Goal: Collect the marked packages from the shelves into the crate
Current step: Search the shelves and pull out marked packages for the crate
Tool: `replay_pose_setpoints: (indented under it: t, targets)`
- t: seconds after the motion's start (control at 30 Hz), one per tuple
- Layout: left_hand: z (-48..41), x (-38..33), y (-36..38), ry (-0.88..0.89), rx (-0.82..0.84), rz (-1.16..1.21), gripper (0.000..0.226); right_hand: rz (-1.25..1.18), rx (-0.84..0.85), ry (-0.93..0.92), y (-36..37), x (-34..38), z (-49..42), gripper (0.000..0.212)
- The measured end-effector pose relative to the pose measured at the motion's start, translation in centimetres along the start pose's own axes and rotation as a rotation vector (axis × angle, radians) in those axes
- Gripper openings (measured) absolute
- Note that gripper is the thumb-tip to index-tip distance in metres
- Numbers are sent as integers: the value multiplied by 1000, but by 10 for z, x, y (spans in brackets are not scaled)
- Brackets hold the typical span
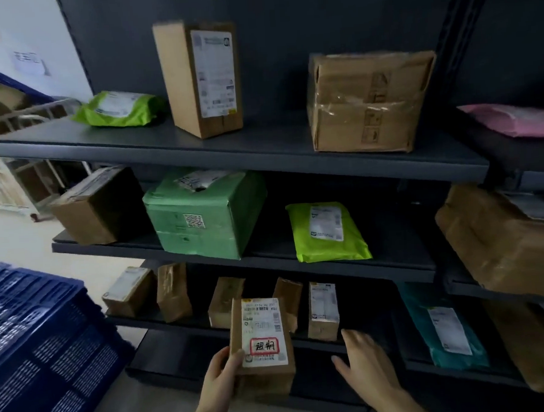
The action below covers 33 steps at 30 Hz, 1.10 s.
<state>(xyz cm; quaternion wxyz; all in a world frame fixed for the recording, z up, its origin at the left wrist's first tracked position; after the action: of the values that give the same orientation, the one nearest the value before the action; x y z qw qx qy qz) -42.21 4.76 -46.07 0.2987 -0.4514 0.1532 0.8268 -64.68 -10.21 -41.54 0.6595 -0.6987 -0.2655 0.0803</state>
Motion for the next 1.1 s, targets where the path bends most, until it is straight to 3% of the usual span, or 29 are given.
replay_pose_setpoints:
  t: [0.1,0.23,0.43,0.7,0.83,1.0,1.1]
  targets:
    - [-47,10,14,34,31,4,41,-1,-52,67,35,-10,-25,53]
    - [-121,20,23,169,62,18,43,44,-128,198,93,-27,-66,61]
    - [-197,25,27,401,136,143,73,68,-382,366,148,-50,-113,77]
    - [-229,43,32,526,193,265,85,226,-539,364,171,-75,-121,57]
    - [-221,44,38,545,196,273,82,208,-598,340,165,-93,-113,56]
    - [-217,40,46,526,182,253,53,209,-594,307,163,-92,-108,61]
    - [-213,38,46,545,174,254,47,258,-597,297,159,-84,-105,71]
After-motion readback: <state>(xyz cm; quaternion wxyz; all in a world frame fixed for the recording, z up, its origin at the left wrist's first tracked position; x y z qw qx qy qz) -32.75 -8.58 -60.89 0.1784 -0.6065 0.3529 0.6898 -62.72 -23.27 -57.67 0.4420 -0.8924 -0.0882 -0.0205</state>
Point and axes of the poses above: each hand's wrist, its own z-axis away from the middle knuckle, its own y-axis out of the palm, x = y × z, the point moved 10 cm from there along -z, towards the middle knuckle, and after that the axes turned 13 degrees about -x, right-handed, at the moved point
